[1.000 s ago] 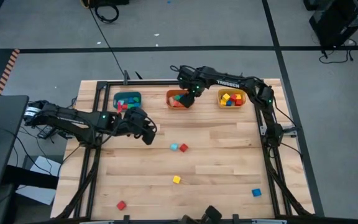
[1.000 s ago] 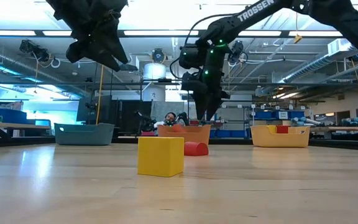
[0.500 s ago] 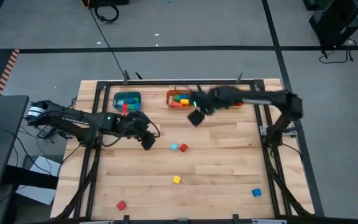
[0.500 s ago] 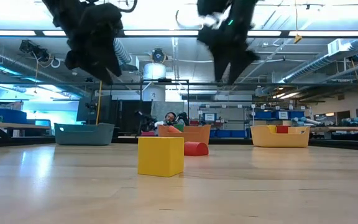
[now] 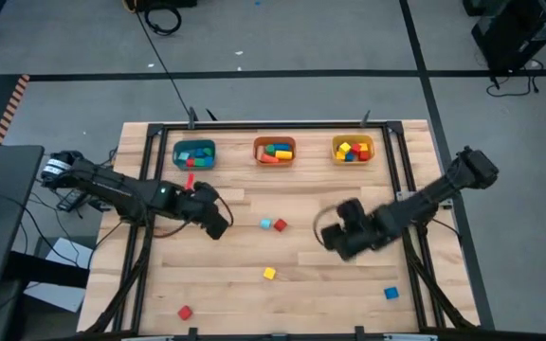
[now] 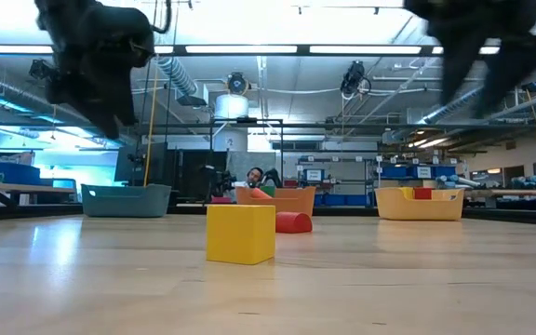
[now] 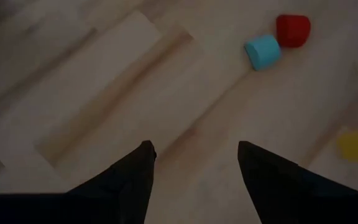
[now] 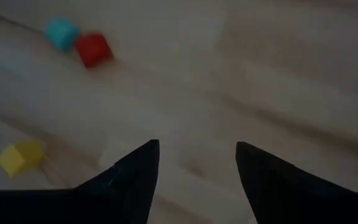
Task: Sort blocks by size
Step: Put the red cube block into the yellow bin
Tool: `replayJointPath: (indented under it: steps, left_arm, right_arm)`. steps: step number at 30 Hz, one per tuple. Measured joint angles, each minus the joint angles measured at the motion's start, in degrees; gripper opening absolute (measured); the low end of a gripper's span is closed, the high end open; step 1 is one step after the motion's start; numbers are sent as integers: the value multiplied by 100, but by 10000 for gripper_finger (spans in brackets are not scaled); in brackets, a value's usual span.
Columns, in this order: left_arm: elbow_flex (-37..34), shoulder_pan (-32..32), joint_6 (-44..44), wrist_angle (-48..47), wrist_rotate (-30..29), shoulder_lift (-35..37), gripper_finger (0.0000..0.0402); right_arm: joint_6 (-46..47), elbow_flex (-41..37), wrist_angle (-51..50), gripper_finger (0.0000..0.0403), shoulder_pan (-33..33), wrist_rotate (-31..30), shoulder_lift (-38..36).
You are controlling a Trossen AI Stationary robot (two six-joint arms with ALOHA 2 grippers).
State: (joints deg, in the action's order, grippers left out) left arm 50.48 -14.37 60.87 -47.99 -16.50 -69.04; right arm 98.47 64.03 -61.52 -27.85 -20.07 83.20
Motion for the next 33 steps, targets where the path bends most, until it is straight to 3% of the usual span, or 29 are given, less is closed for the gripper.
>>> replayJointPath:
  steps: [7, 14, 19, 26, 33]
  left_arm:
    - [0, -987, 1691, -84, -138, -75, 239]
    - [29, -2079, 3762, -148, -353, -441, 239]
    - [518, -2648, 4966, -553, -166, -1260, 239]
    - [1949, -3088, 5832, -1658, 181, -2671, 239]
    - [2557, -3245, 5810, -1932, 785, -3433, 239]
  right_arm:
    - [1417, -223, -48, 215, -1094, -140, 6]
    - [1376, -223, -56, 213, -1533, -190, 6]
    - [1251, -223, 13, 211, -1861, -182, 4]
    - [1192, -223, 16, 211, -2310, -193, 6]
    - [1191, -223, 40, 208, -2567, -193, 6]
